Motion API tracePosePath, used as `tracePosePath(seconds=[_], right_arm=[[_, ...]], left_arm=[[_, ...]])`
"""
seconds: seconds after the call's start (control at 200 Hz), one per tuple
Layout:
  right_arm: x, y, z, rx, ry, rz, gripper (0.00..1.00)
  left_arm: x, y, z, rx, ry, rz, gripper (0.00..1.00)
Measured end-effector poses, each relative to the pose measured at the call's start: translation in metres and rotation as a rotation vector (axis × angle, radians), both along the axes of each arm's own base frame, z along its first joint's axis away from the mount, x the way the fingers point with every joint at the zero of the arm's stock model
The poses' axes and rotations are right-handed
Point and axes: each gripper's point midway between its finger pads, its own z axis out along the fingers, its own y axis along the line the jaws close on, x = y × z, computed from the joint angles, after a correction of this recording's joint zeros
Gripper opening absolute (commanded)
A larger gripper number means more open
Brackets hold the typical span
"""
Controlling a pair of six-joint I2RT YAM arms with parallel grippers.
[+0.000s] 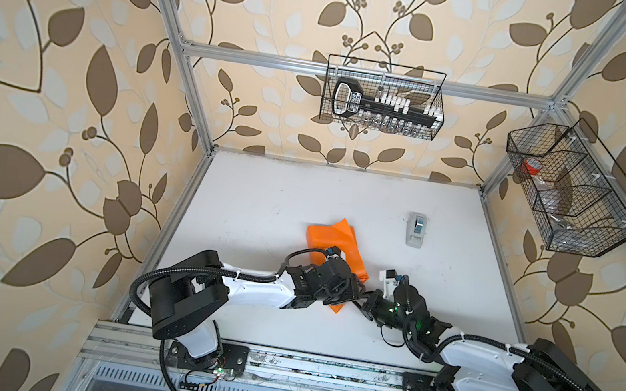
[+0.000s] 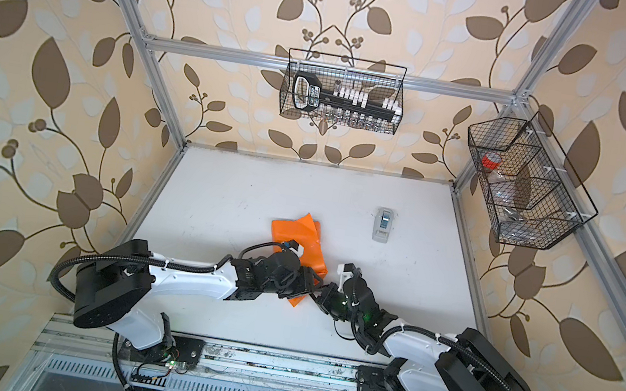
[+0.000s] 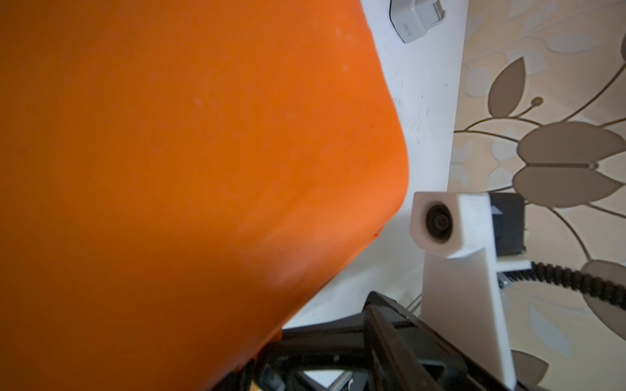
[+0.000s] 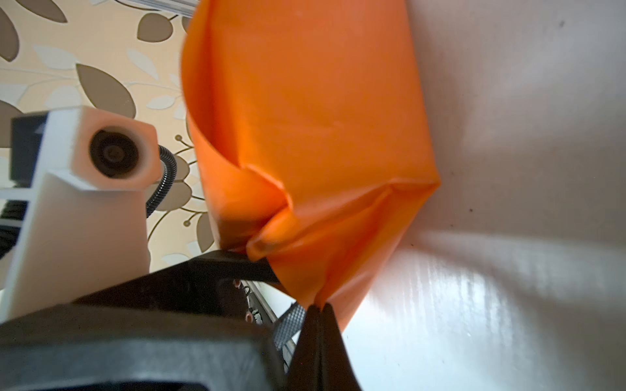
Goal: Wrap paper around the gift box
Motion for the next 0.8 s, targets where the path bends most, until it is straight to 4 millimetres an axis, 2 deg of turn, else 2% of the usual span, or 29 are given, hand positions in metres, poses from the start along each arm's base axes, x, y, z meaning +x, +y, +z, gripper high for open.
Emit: tracePosePath(seconds=[0.165,0.28,0.34,0.465,0.515,0.585,0.675,0.8], right_arm=[[0.004,0.002,0.005,0.013,0.001,0.002,0.00],[0.007,0.004,0.008,0.022,-0.002,0.008,0.00],[0.008,0.005,0.007,0.022,0.002,0.009,0.00],[0.008,0.006,0.006,0.019,0.007,0.011,0.00],[0.008,0.006,0.007,0.023,0.004,0.011,0.00],[0.009,0.006,0.007,0.025,0.001,0.011,0.00],[0.009,0.007,0.008,0.028,-0.002,0.011,0.00],[0.010,0.007,0.008,0.031,-0.001,0.009,0.00]], left_arm=[[0.003,-0.001,0.011,0.011,-0.018,-0.037,0.58],[0.001,0.000,0.030,0.035,-0.044,-0.084,0.61],[-0.003,-0.002,0.052,0.022,-0.073,-0.124,0.61],[-0.004,0.001,0.116,0.007,-0.190,-0.176,0.59],[-0.001,0.007,0.141,0.011,-0.243,-0.182,0.58],[0.010,0.019,0.162,0.034,-0.291,-0.177,0.57],[0.037,0.043,0.162,0.107,-0.307,-0.145,0.57],[0.068,0.069,0.127,0.273,-0.265,-0.150,0.59]])
